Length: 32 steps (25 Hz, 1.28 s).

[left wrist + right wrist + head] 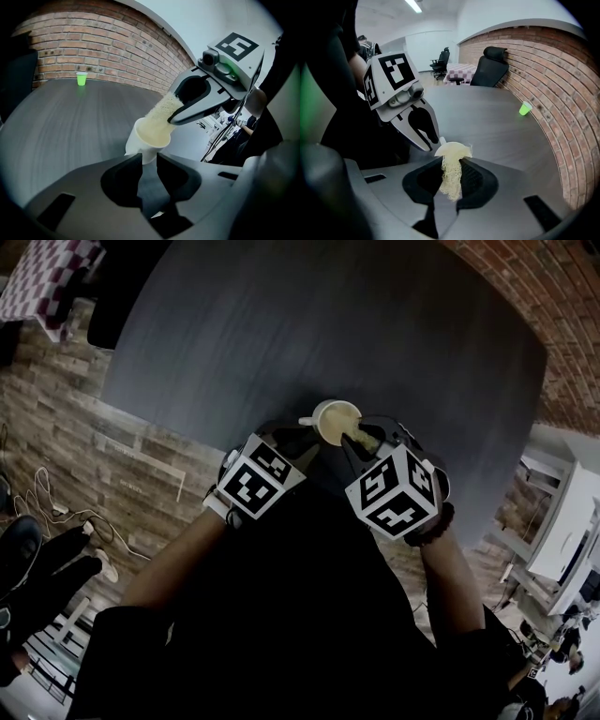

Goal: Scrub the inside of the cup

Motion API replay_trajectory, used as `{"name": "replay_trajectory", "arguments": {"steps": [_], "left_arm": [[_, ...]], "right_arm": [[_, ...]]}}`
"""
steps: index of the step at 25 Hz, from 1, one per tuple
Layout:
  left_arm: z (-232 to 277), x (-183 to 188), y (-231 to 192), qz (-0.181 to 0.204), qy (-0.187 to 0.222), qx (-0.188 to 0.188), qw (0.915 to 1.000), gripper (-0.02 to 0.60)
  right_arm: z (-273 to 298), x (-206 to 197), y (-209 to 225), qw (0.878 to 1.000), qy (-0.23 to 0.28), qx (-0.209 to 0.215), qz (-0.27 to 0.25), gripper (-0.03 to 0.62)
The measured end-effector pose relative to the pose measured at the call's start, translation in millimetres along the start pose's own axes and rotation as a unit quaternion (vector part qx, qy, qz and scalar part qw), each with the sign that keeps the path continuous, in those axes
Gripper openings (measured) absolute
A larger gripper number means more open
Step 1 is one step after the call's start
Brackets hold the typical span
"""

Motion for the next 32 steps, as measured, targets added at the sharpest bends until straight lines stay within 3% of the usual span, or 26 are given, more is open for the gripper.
{"name": "replay_trajectory", "arguments": {"steps": [5, 12, 15, 20, 22, 24, 27, 30, 32], "left_arm": [[4.0, -1.1, 7.9, 0.002, -0.003, -0.005, 1.0, 0.103], [10.1, 0.5, 8.1, 0.009, -0.01, -0.001, 0.9999, 0.104], [10.1, 2.2, 3.9, 0.011, -0.011, 0.001, 0.9999, 0.104], [4.5, 4.2, 1.4, 0.008, -0.004, 0.0, 1.0, 0.104], [0.4, 6.2, -0.5, 0.011, -0.003, 0.003, 0.9999, 0.104], [-5.7, 9.8, -3.4, 0.028, 0.002, 0.013, 0.9995, 0.103], [-13.9, 14.7, -5.6, 0.087, 0.015, 0.035, 0.9955, 0.104], [-14.0, 23.1, -3.8, 0.162, 0.016, 0.053, 0.9853, 0.149], [-15.2, 30.1, -4.5, 0.186, 0.018, 0.058, 0.9807, 0.163]], "right_arm": [[39.4, -0.7, 14.0, 0.997, -0.067, 0.019, -0.045, 0.083], [63.8, 5.1, 20.6, 0.985, -0.109, 0.102, -0.09, 0.083], [43.3, 9.4, 20.9, 0.983, -0.085, 0.146, -0.068, 0.083], [-21.6, 20.2, 22.6, 0.98, 0.001, 0.198, -0.019, 0.083], [-49.9, 28.8, 23.8, 0.982, 0.026, 0.185, -0.022, 0.083], [-65.0, 34.5, 24.9, 0.989, 0.032, 0.139, -0.024, 0.083], [-45.0, 30.3, 20.4, 0.996, 0.009, 0.085, -0.017, 0.083], [-7.6, 20.5, 11.6, 0.996, -0.035, 0.08, -0.014, 0.083], [11.0, 17.2, 7.0, 0.996, -0.052, 0.075, -0.014, 0.083]]}}
Point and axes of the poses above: the fingertips, and each gripper's own axes: z forward along the fingers, y to its right, x out of its top, the point moved 9 cm from there along -z, backward along the fingers, and after that the axes turned 13 degrees about x, right-handed, at the moved point
